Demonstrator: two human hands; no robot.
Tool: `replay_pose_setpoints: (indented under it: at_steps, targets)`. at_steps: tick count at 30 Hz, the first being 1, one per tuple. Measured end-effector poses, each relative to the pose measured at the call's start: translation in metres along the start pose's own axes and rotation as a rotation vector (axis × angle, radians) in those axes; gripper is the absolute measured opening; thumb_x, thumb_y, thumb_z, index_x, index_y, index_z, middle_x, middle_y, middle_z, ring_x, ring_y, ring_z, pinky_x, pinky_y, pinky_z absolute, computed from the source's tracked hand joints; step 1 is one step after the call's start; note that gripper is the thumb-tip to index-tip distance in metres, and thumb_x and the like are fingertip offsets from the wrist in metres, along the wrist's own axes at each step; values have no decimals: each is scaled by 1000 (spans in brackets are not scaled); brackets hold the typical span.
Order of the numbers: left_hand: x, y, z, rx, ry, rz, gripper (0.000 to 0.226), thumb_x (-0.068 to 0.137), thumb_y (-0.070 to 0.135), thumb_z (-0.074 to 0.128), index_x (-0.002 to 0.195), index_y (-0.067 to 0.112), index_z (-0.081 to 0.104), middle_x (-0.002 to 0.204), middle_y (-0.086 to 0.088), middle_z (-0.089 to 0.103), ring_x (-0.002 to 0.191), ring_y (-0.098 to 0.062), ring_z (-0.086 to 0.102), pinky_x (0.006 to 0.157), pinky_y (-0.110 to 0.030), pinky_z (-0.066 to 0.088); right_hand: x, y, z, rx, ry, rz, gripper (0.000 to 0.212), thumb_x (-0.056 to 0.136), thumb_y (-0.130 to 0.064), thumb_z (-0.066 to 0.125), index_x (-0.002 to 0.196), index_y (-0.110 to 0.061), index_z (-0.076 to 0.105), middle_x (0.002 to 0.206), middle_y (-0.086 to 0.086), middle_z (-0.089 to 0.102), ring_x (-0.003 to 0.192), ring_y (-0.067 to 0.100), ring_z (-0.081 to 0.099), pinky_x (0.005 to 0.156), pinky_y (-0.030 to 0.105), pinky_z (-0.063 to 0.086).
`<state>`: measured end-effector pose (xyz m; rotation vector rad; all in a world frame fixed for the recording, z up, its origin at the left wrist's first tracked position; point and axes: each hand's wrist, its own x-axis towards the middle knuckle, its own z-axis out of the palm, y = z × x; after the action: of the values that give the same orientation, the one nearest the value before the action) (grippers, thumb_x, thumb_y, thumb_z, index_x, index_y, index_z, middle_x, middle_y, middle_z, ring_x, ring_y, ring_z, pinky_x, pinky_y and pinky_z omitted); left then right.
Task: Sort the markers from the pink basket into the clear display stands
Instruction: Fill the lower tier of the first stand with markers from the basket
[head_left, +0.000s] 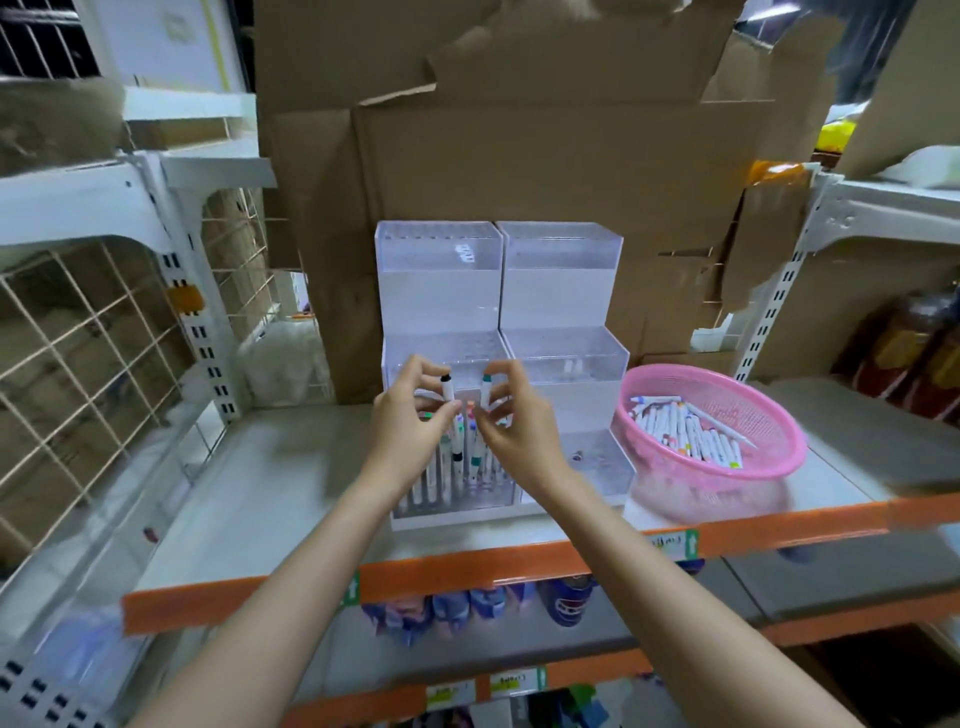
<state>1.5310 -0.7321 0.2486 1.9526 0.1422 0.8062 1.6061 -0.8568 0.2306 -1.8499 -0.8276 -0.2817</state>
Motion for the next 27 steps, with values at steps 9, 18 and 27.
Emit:
replay_pose_setpoints:
  at_steps: [9, 18, 27]
  targets:
    - [-3, -6, 2, 105, -13, 26, 28, 80, 9, 75, 87, 21, 50, 87, 1, 63, 79, -12, 66, 68, -23, 54, -7, 3, 5, -19, -4, 0, 30, 90, -11, 65, 112, -16, 46, 76, -36, 58, 70, 10, 57, 57, 16, 40]
    - [-3, -4, 3, 132, -40, 35, 25, 79, 10, 75, 87, 14, 52, 84, -1, 63, 74, -5, 63, 62, -9, 47, -8, 4, 7, -48, 27, 3, 28, 90, -17, 65, 111, -21, 47, 70, -32, 57, 67, 6, 57, 57, 13, 39]
    - [-3, -4, 3, 150, -78, 52, 23, 79, 8, 75, 86, 12, 53, 81, 2, 63, 67, 7, 63, 63, -8, 48, -9, 2, 5, -72, 13, 5, 30, 89, -16, 66, 113, -16, 48, 69, -20, 52, 67, -4, 54, 57, 8, 37]
